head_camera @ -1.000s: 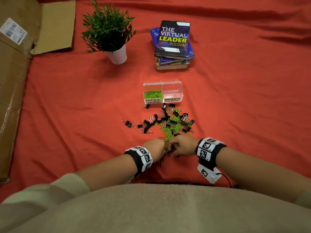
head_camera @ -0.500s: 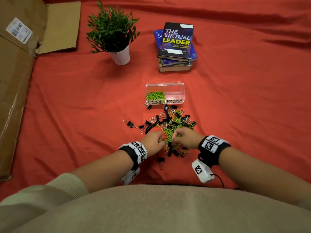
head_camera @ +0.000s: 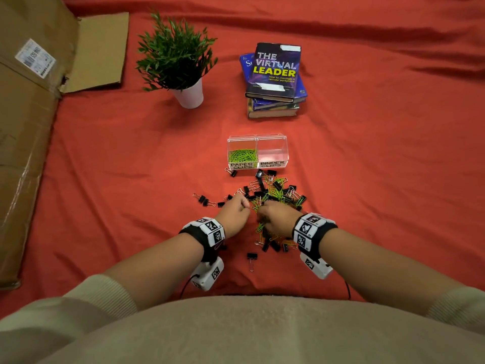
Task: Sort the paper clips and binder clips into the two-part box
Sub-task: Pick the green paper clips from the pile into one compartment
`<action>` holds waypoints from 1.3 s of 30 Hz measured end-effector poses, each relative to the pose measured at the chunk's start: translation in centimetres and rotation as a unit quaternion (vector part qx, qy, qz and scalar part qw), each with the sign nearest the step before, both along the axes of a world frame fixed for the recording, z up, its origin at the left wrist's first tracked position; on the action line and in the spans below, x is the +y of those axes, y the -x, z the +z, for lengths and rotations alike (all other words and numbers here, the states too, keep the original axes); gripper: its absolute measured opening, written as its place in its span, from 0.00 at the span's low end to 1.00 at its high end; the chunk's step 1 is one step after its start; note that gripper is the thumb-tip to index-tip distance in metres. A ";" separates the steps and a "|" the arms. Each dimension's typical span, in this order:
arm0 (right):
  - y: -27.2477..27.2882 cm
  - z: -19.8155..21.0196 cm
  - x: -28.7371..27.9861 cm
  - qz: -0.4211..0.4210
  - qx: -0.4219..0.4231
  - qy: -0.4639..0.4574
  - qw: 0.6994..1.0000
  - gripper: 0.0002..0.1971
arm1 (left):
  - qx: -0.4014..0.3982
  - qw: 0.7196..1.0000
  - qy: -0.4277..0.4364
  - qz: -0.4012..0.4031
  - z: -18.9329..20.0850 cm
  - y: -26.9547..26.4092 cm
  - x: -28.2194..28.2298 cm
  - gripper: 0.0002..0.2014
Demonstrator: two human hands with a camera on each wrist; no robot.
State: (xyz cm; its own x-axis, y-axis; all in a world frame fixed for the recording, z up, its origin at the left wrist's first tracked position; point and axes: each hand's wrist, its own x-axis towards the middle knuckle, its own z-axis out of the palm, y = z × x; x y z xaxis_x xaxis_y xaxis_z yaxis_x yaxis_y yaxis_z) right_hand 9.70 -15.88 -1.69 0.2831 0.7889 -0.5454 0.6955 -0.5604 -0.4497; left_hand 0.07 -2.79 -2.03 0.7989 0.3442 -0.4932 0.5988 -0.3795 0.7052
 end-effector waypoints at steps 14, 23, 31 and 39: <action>-2.2 2.2 -0.5 -0.224 0.179 -0.016 0.958 0.07 | 0.060 0.959 -0.225 -0.160 4.3 -12.3 6.9 0.16; -9.0 6.5 3.4 -0.322 0.235 -0.106 0.911 0.06 | -0.113 0.937 -0.305 -0.128 2.7 -9.1 5.4 0.14; -10.5 5.1 12.6 -0.151 -0.058 -0.048 0.986 0.06 | -0.101 0.913 -0.220 -0.330 -1.1 -1.6 0.6 0.24; -9.2 3.9 13.8 -0.074 -0.095 -0.058 0.991 0.18 | -0.079 0.916 -0.212 -0.331 -1.4 0.0 1.5 0.26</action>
